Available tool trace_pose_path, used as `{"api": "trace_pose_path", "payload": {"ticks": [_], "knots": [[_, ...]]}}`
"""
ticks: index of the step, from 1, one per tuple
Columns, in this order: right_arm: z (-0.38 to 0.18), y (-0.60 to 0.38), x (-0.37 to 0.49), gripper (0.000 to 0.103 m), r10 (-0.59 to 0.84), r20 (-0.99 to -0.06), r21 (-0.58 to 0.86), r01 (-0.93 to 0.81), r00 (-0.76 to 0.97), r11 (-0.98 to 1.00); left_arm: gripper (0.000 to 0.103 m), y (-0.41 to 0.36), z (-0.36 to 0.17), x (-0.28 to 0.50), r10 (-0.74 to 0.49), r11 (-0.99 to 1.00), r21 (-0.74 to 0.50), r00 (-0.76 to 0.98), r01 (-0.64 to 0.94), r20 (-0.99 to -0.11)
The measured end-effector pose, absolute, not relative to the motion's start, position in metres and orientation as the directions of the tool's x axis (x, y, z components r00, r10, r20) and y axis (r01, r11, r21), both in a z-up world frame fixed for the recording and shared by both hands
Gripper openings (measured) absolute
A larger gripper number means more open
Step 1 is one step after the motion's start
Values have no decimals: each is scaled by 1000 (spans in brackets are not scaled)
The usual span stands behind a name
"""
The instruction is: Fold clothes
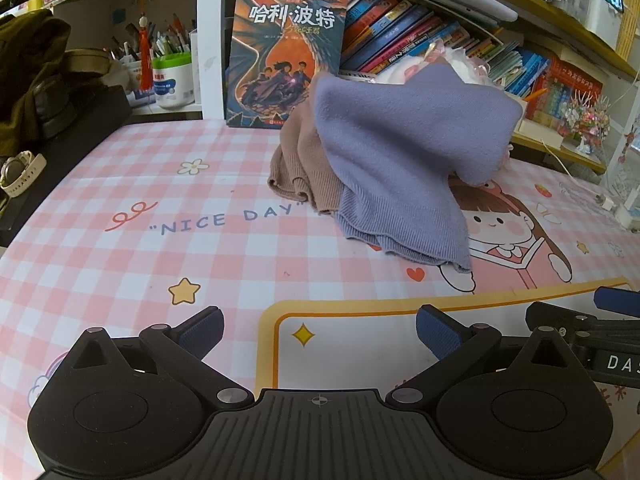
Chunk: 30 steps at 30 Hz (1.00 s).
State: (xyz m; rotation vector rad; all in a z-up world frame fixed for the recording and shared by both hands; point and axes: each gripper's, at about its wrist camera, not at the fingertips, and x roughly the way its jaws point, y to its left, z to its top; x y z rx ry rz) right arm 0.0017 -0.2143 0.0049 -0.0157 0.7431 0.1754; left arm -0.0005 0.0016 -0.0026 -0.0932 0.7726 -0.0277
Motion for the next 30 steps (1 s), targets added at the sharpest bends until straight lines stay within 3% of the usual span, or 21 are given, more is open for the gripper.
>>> {"api": "trace_pose_path", "payload": {"ticks": [30], "knots": [[6,-214,0,94,148,-675,37,-167,723,985,103,0,0,3,-55,995,-96,710,-18,-702]]}}
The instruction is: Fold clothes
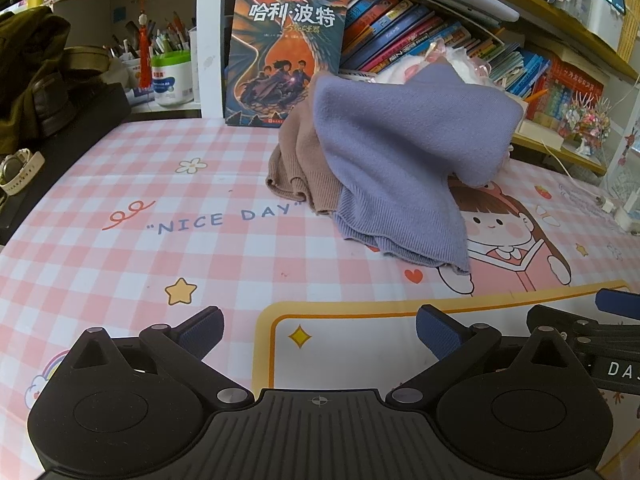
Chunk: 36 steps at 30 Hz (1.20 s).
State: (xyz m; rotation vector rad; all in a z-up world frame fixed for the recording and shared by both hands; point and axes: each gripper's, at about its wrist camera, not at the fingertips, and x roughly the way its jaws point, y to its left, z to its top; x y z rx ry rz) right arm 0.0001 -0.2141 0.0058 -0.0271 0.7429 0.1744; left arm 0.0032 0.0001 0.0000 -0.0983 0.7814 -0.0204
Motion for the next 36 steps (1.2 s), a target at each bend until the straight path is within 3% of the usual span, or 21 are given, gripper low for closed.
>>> {"api": "trace_pose_path", "payload": {"ticks": [36], "knots": [[5,-212,4,94,151,-684,36,-173,713,984,103,2,-1,6,-44,995,-92,707,-29,-706]]}}
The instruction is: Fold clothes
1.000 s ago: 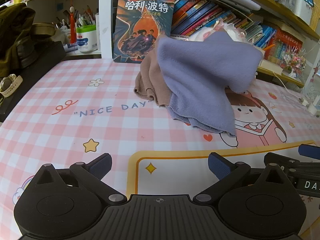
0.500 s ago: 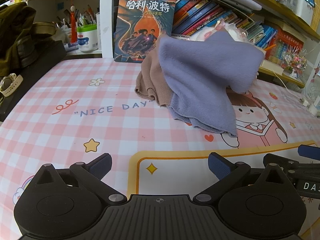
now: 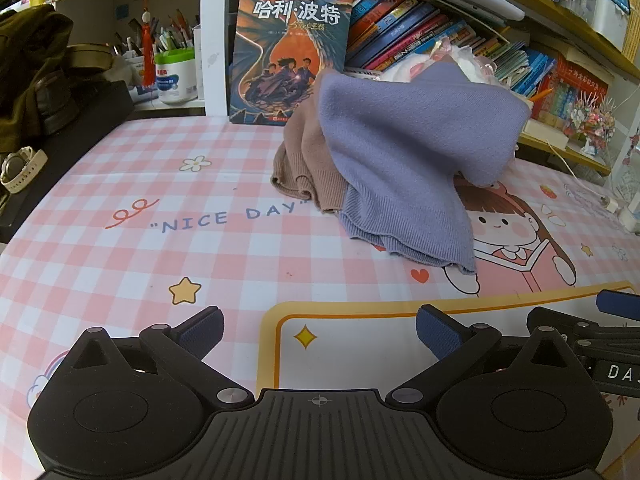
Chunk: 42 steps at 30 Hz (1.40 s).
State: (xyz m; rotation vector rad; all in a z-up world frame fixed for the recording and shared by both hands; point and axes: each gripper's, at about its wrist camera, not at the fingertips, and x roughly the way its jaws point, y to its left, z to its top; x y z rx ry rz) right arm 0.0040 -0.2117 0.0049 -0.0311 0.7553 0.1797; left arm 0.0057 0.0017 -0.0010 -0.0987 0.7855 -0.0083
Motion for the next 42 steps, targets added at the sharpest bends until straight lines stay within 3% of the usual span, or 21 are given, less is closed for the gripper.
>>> {"api": "trace_pose_path", "payload": {"ticks": [25,29,42], "knots": [[4,-207,6,94,148,-687,30,-176,712,984,103,6,-1,7,-46,994,-101,711,-35,-701],[3,-209,7,100,141,-689,36,-161,710,986,103,5,-1,9,-29,996,-83,706,-41,-707],[4,-214,8,103,167,-700,73,-163,694,984,103,0,7,10,-73,994,-105,733,1,-677]]}}
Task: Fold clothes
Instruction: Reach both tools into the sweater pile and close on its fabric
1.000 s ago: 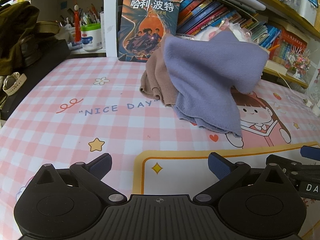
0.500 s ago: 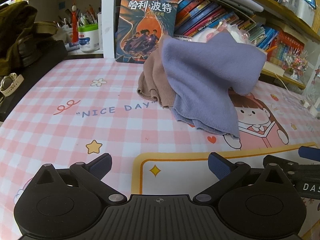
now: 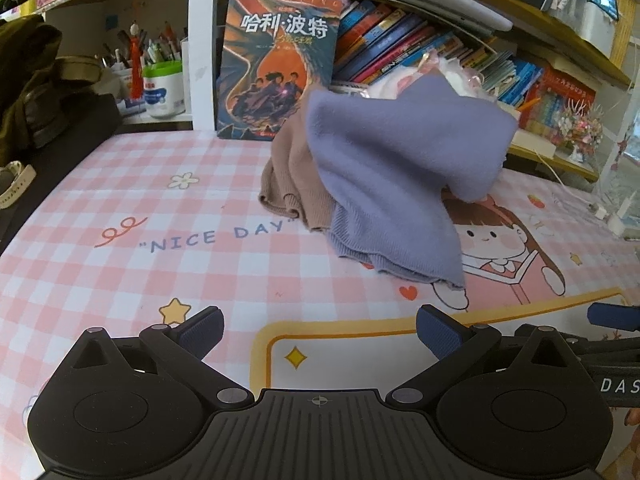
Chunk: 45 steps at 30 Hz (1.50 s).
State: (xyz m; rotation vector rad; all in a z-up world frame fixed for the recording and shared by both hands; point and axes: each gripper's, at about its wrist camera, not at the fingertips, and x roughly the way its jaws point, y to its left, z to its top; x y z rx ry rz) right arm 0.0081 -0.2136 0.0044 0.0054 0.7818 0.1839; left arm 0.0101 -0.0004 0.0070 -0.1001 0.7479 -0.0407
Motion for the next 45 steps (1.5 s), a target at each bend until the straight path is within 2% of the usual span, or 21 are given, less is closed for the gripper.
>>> {"api": "trace_pose_path", "payload": {"ticks": [11,17,24,31,37,45], "knots": [[6,-229,8,103,270,-689,168,-214,672,962,103,-17,13,0,-82,994,-111,752,12,-654],[8,-247,12,103,375,-653,268,-263,658,927,103,-37,24,-8,-31,996,-83,791,-25,-611],[12,-286,29,103,438,-629,335,-285,642,898,103,-74,32,-2,80,996,16,798,-89,-598],[14,-335,59,102,472,-605,427,-239,642,872,103,-119,31,25,136,990,107,801,-90,-583],[16,-374,85,98,514,-551,525,-205,657,826,103,-173,26,64,210,953,299,829,-54,-519],[11,-416,102,97,569,-509,680,-104,646,726,103,-217,7,116,357,799,596,862,-81,-361]]}}
